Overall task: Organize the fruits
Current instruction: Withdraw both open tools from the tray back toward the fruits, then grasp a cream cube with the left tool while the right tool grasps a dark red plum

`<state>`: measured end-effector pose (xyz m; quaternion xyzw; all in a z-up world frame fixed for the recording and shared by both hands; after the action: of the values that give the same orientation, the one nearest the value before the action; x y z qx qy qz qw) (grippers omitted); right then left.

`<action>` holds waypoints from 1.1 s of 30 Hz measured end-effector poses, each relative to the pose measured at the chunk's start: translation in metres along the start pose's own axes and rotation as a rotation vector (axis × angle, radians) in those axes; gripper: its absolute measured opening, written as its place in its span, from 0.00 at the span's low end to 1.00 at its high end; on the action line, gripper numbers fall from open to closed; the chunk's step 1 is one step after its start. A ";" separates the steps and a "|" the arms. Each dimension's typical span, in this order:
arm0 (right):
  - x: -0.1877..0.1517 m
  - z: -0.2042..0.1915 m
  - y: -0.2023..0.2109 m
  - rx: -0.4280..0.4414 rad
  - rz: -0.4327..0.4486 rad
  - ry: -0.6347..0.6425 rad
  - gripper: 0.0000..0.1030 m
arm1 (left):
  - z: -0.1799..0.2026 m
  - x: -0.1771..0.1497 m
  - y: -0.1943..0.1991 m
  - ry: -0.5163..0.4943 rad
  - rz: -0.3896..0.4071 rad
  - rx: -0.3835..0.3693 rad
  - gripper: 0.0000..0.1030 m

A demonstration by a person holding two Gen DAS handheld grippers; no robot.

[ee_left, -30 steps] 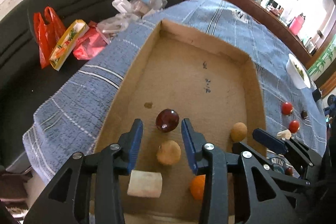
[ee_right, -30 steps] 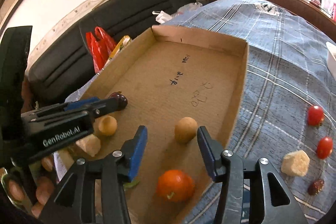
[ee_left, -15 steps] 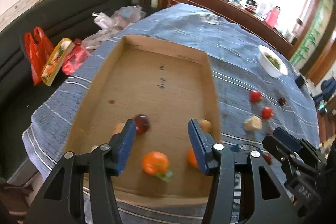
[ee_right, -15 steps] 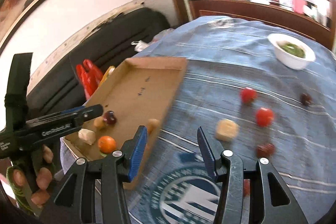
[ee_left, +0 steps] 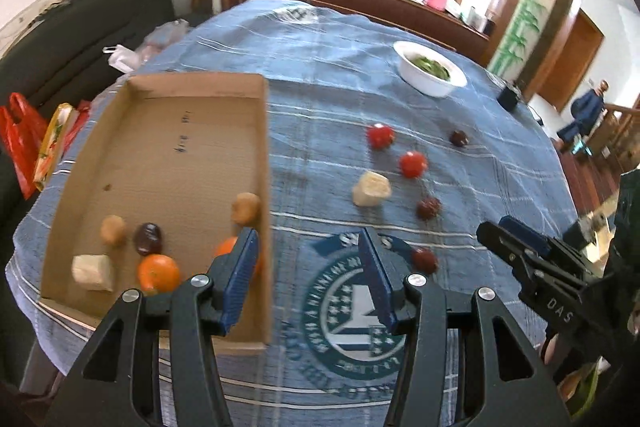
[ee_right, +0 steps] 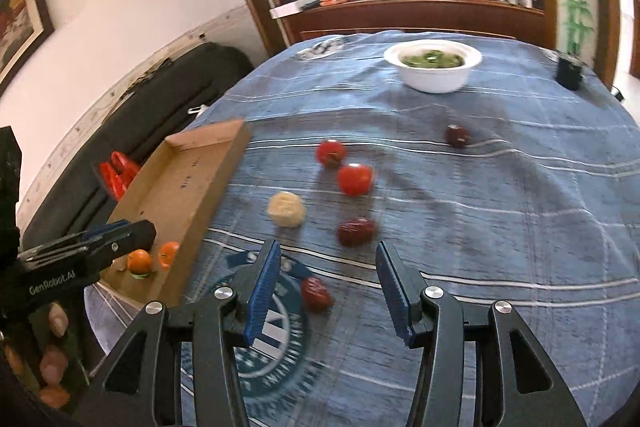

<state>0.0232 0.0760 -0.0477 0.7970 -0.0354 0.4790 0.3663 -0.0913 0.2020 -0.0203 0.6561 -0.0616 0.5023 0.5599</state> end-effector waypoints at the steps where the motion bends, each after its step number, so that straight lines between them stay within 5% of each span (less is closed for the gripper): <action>1: -0.001 0.006 0.003 -0.008 0.003 -0.008 0.50 | 0.002 -0.001 -0.001 -0.003 -0.003 -0.003 0.49; 21: -0.005 0.057 0.015 -0.053 0.007 -0.087 0.49 | 0.046 -0.015 -0.022 -0.041 -0.084 -0.048 0.49; 33: 0.008 0.073 -0.014 -0.066 -0.023 -0.088 0.49 | 0.056 -0.009 -0.054 -0.024 -0.117 -0.078 0.49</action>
<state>0.0871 0.0430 -0.0690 0.8052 -0.0583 0.4377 0.3959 -0.0277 0.1724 -0.0562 0.6422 -0.0491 0.4581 0.6127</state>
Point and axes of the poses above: each gripper's, at about its wrist camera, not at the fingertips, and y roughly against the way its jaws point, z to its right, x to its top, the point moved 7 cm from there along -y, roughly the way its jaws point, and after that the axes turned 11 degrees about z, right-handed, at the moved point
